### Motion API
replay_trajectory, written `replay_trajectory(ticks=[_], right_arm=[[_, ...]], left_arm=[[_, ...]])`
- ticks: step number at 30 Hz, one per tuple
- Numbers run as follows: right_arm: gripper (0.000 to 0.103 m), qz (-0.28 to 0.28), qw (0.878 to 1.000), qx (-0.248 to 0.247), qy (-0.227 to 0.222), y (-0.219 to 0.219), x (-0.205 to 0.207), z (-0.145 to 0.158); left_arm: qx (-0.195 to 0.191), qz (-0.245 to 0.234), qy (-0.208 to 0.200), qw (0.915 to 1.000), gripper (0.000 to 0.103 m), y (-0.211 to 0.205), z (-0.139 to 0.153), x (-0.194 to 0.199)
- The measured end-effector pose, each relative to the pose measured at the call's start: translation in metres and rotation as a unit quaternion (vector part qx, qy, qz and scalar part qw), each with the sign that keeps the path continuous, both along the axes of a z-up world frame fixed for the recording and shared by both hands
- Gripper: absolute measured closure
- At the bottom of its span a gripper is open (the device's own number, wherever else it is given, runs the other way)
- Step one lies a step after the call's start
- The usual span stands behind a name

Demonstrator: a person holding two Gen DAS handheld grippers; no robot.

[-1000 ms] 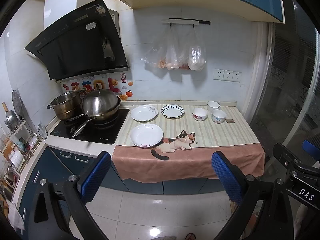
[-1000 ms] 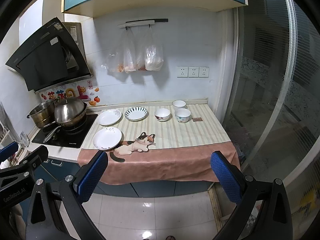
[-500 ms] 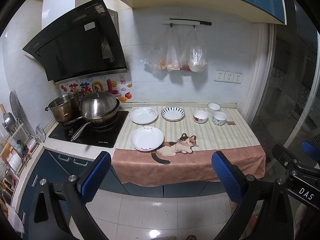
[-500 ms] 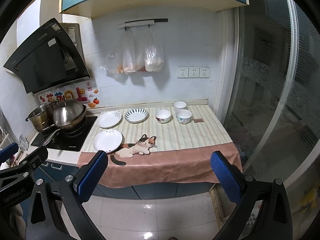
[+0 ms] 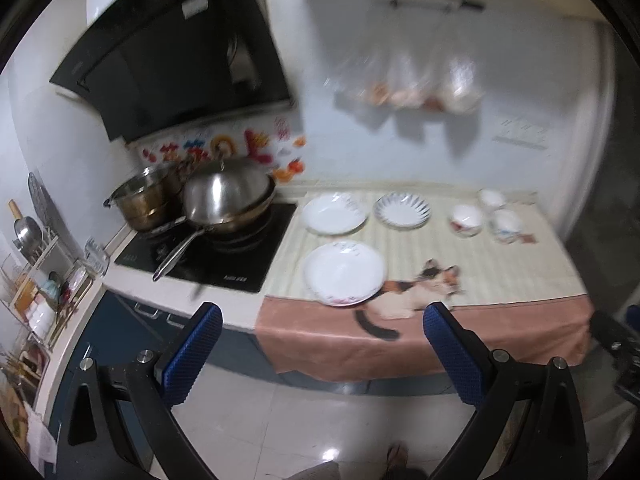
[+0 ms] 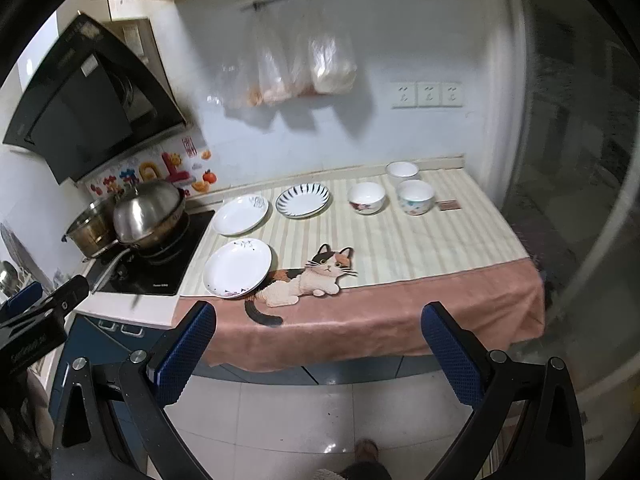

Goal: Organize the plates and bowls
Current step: 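Reach both grippers to the pink-flower white plate and grip its rim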

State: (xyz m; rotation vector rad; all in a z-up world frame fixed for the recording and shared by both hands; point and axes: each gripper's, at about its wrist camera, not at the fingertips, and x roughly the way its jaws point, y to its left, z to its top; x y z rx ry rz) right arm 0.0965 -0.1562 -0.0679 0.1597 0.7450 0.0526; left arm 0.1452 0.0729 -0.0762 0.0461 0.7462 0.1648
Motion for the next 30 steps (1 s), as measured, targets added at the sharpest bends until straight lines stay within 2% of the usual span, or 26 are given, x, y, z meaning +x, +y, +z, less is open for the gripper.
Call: replay_trajectory(ticks=[5, 11, 15, 18, 21, 27, 30], right_arm=[[0.0, 0.044, 0.999, -0.007, 0.025, 0.022, 0.084, -0.043], [0.0, 0.112, 0.991, 0.004, 0.071, 0.056, 0.209, -0.105], [0.0, 0.153, 0.98, 0.017, 0.128, 0.08, 0.299, -0.155], [0.0, 0.181, 0.969, 0.035, 0.164, 0.095, 0.353, -0.192], [0.0, 0.203, 0.958, 0.033, 0.198, 0.112, 0.396, -0.229], [0.006, 0.231, 0.937, 0.042, 0.258, 0.139, 0.446, -0.29], [0.017, 0.233, 0.928, 0.049, 0.287, 0.148, 0.461, -0.315]], left_arm=[[-0.006, 0.034, 0.053, 0.998, 0.0, 0.024, -0.047, 0.075], [-0.004, 0.076, 0.111, 0.9909, 0.0, 0.041, -0.101, 0.164], [-0.008, 0.092, 0.167, 0.9816, 0.0, 0.053, -0.144, 0.227], [-0.004, 0.102, 0.192, 0.9761, 0.0, 0.061, -0.169, 0.265], [-0.008, 0.111, 0.21, 0.9713, 0.0, 0.071, -0.196, 0.299], [-0.028, 0.121, 0.253, 0.9594, 0.0, 0.094, -0.242, 0.345], [-0.044, 0.114, 0.279, 0.9526, 0.0, 0.107, -0.268, 0.364]])
